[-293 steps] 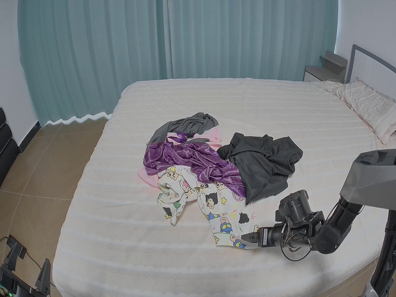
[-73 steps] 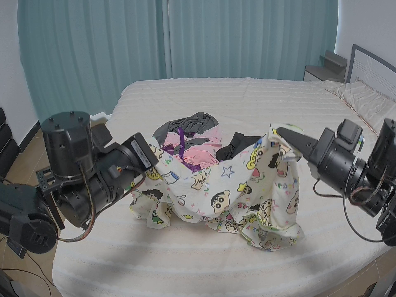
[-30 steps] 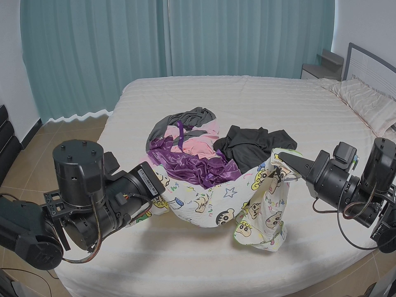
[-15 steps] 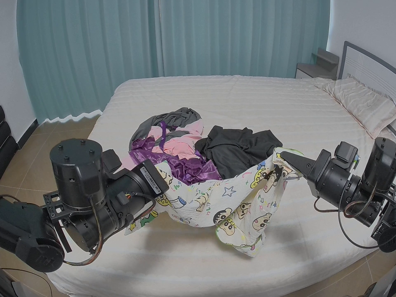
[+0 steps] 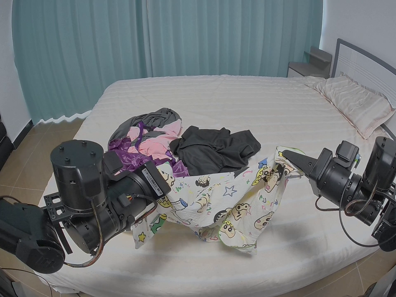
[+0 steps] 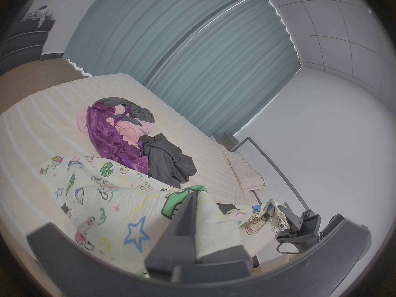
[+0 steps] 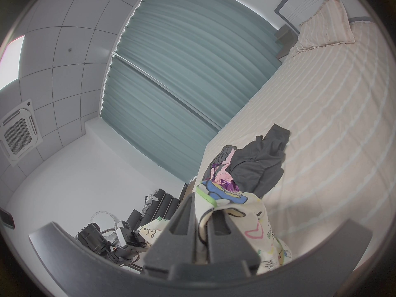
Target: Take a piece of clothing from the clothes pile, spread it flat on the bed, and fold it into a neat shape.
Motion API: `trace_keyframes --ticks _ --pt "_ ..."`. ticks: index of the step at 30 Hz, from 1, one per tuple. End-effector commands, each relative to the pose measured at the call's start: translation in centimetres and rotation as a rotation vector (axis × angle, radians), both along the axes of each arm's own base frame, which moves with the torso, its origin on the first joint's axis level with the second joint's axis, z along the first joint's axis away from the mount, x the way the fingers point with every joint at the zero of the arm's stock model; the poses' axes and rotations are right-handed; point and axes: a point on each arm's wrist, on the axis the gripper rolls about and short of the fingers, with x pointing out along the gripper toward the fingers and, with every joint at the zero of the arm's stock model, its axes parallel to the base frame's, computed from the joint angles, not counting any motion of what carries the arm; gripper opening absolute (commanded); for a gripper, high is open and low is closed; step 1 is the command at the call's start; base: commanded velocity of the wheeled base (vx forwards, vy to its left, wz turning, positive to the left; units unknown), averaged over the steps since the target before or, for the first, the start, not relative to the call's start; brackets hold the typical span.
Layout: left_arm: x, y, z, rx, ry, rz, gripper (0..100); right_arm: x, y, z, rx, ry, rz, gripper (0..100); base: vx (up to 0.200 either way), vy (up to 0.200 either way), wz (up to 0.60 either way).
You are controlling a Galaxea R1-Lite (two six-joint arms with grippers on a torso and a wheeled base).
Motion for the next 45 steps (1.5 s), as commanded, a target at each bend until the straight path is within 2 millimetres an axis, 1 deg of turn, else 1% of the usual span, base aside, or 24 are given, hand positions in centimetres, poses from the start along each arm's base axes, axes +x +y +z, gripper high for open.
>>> trace_keyframes --ticks 1,9,21,36,45 --pt "0.0 0.0 0.1 -0.004 -0.003 0.0 0 0.1 0.1 0.0 0.0 0.0 0.001 0 0.0 -0.2 0.0" --pt "0.1 0.0 0.2 -0.005 -0.007 0.003 0 0.2 0.1 0.0 0.001 -0.001 0.001 0 0.0 -0.2 0.0" --pt "0.1 -0.1 0.2 -0.006 -0.009 0.006 0 0.6 -0.4 0.1 0.001 -0.003 -0.024 0 0.0 -0.2 0.0" --pt "0.3 -0.2 0.7 -0.018 -0.022 0.006 0 0.8 -0.4 0.4 0.006 -0.012 -0.028 0 0.0 -0.2 0.0" --pt "0.6 -0.3 0.6 -0.017 -0.021 0.01 0 1.1 -0.9 0.4 0.006 -0.012 -0.051 0 0.0 -0.2 0.0"
